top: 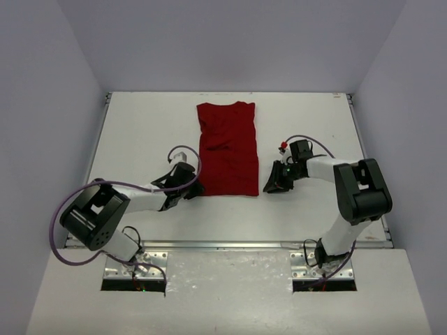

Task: Fold and stack the t-shirts
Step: Grab one side of the 2/3 rectangular tshirt with both arms

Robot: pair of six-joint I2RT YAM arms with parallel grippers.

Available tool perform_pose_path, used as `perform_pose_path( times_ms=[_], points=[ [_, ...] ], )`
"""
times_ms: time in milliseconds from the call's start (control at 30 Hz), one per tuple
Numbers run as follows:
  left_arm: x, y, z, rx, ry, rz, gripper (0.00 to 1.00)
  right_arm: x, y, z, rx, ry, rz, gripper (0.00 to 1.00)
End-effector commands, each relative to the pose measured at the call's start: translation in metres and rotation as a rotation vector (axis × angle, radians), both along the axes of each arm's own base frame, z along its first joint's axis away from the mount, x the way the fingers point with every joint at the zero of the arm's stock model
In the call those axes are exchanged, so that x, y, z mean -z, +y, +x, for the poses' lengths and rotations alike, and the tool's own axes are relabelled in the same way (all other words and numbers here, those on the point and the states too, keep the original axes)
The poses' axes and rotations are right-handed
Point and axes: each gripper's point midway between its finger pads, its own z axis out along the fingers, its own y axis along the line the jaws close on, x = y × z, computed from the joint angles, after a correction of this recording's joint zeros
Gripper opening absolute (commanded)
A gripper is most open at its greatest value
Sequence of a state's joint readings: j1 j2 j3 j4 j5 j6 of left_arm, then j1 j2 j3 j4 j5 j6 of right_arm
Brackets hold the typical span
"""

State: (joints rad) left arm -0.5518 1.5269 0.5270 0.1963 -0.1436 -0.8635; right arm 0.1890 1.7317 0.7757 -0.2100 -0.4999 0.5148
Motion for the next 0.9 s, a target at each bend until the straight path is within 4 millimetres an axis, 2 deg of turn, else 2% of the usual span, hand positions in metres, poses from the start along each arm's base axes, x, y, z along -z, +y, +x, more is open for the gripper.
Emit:
perform_pose_path(
  times_ms=[0, 67, 100, 167, 233, 267, 300, 333, 367, 433, 500, 533, 567, 633, 667, 767, 800, 833, 867],
  points=[
    [0.032, 0.042, -0.047, -0.008, 0.144, 0.167, 0.14, 0.023, -0.046, -0.028, 0.043, 0.094, -0.196, 0.28],
    [0.025, 0.038, -0.048, 0.006, 0.129, 0.144, 0.15, 0.015, -0.044, -0.026, 0.048, 0.061, -0.179, 0.29],
    [0.025, 0.042, -0.058, 0.011, 0.156, 0.161, 0.19, 0.011, -0.042, -0.024, 0.049, 0.048, -0.168, 0.29],
    [0.006, 0.035, -0.057, 0.025, 0.107, 0.126, 0.27, -0.004, -0.034, -0.019, 0.038, -0.001, -0.117, 0.3],
    [-0.016, 0.034, -0.056, 0.02, 0.05, 0.106, 0.46, -0.012, -0.029, -0.021, 0.037, -0.023, -0.091, 0.34],
    [-0.023, 0.035, -0.056, 0.013, 0.037, 0.097, 0.64, -0.02, -0.025, -0.02, 0.03, -0.06, -0.078, 0.41],
    [-0.034, 0.036, -0.058, 0.009, 0.007, 0.077, 0.7, -0.024, -0.018, -0.022, 0.016, -0.069, -0.048, 0.45],
    [-0.038, 0.037, -0.059, 0.008, -0.004, 0.07, 0.76, -0.024, -0.014, -0.028, 0.002, -0.073, -0.037, 0.55],
    [-0.041, 0.037, -0.061, 0.007, -0.011, 0.061, 0.9, -0.027, -0.005, -0.031, -0.019, -0.09, -0.029, 0.63],
    [-0.047, 0.043, -0.067, -0.005, -0.026, 0.048, 0.98, -0.023, 0.012, -0.043, -0.073, -0.101, -0.018, 0.75],
    [-0.044, 0.054, -0.074, -0.038, -0.027, 0.061, 1.0, -0.022, 0.023, -0.05, -0.065, -0.103, -0.001, 0.86],
    [-0.042, 0.059, -0.076, -0.06, -0.02, 0.075, 1.0, -0.016, 0.031, -0.058, -0.08, -0.112, 0.001, 0.96],
    [-0.036, 0.064, -0.078, -0.073, -0.012, 0.09, 0.97, -0.016, 0.037, -0.06, -0.053, -0.103, 0.012, 0.99],
    [-0.029, 0.066, -0.078, -0.076, -0.001, 0.103, 0.89, -0.009, 0.043, -0.063, -0.046, -0.126, -0.021, 0.99],
    [-0.022, 0.065, -0.076, -0.065, 0.009, 0.118, 0.77, -0.008, 0.044, -0.061, -0.017, -0.125, -0.03, 0.99],
    [-0.008, 0.07, -0.071, -0.084, 0.043, 0.144, 0.72, -0.005, 0.046, -0.056, 0.04, -0.127, -0.013, 0.95],
    [0.003, 0.071, -0.074, -0.085, 0.078, 0.162, 0.72, -0.002, 0.05, -0.058, 0.033, -0.112, -0.006, 0.91],
    [0.006, 0.07, -0.074, -0.079, 0.086, 0.163, 0.71, -0.001, 0.053, -0.059, 0.025, -0.103, -0.007, 0.81],
    [0.012, 0.07, -0.074, -0.076, 0.1, 0.166, 0.7, 0.002, 0.05, -0.055, 0.044, -0.111, -0.048, 0.78]
  ],
)
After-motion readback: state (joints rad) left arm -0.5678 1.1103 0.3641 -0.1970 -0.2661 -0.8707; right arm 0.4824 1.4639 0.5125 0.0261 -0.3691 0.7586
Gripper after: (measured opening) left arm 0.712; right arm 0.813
